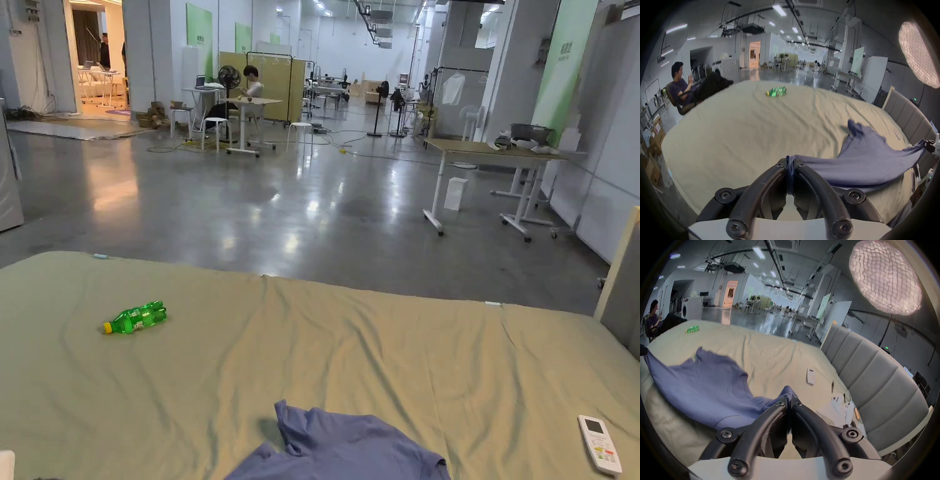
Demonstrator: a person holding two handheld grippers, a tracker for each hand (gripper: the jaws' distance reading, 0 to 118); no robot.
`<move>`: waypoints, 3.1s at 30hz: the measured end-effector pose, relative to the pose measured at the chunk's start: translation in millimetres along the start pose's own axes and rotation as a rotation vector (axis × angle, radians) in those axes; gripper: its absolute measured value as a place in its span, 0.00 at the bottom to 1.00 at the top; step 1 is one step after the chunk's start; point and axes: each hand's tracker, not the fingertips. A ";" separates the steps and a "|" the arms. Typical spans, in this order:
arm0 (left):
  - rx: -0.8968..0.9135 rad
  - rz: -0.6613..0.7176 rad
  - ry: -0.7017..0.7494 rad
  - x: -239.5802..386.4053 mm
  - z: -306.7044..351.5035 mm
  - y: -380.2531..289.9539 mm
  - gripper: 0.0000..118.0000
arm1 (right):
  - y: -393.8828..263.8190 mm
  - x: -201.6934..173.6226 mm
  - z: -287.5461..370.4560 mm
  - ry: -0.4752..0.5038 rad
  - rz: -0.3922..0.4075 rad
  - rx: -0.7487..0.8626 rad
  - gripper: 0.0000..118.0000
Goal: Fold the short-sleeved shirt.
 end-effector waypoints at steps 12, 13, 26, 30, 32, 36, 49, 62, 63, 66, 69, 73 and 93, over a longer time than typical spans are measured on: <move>-0.158 0.037 0.019 -33.0 -54.6 -78.3 0.16 | -66.4 -35.7 -20.6 0.011 -0.056 -0.159 0.09; -0.146 0.024 0.044 -37.7 -58.3 -82.8 0.22 | -64.8 -36.6 -17.9 0.007 -0.071 -0.154 0.22; 0.208 -0.130 0.028 56.6 7.4 -21.7 0.44 | 0.0 -71.7 16.7 0.027 -0.250 0.245 0.52; 0.334 -0.110 0.010 93.9 36.2 -2.8 0.42 | 25.3 -98.2 31.3 0.018 -0.264 0.362 0.49; 0.383 -0.124 -0.007 110.1 46.6 1.6 0.29 | 33.2 -108.5 33.8 0.020 -0.269 0.391 0.28; 0.439 -0.159 -0.012 130.3 52.2 5.0 0.08 | 44.0 -129.4 40.8 0.016 -0.253 0.438 0.09; 0.435 -0.133 -0.078 143.3 59.1 -2.2 0.01 | 51.2 -155.2 49.2 0.040 -0.257 0.441 0.00; 0.003 -0.015 0.053 27.4 16.1 -36.3 0.02 | 34.1 -175.2 28.7 0.137 -0.226 0.323 0.00; -0.031 -0.007 0.056 17.2 9.3 -39.8 0.05 | 32.7 -176.8 26.3 0.145 -0.228 0.306 0.00; -0.144 0.040 0.049 -1.8 2.6 -43.9 0.38 | 28.2 -179.9 19.7 0.156 -0.222 0.287 0.00; -0.189 0.080 0.059 -24.4 -24.5 -53.3 0.58 | 25.7 -181.9 15.7 0.167 -0.215 0.267 0.00; -0.206 0.086 0.089 -26.6 -33.2 -53.9 0.59 | 24.0 -182.7 13.0 0.174 -0.210 0.242 0.00; -0.279 -0.060 0.109 8.3 -64.3 -61.1 0.05 | 55.6 -177.8 -53.8 0.267 -0.174 0.146 0.01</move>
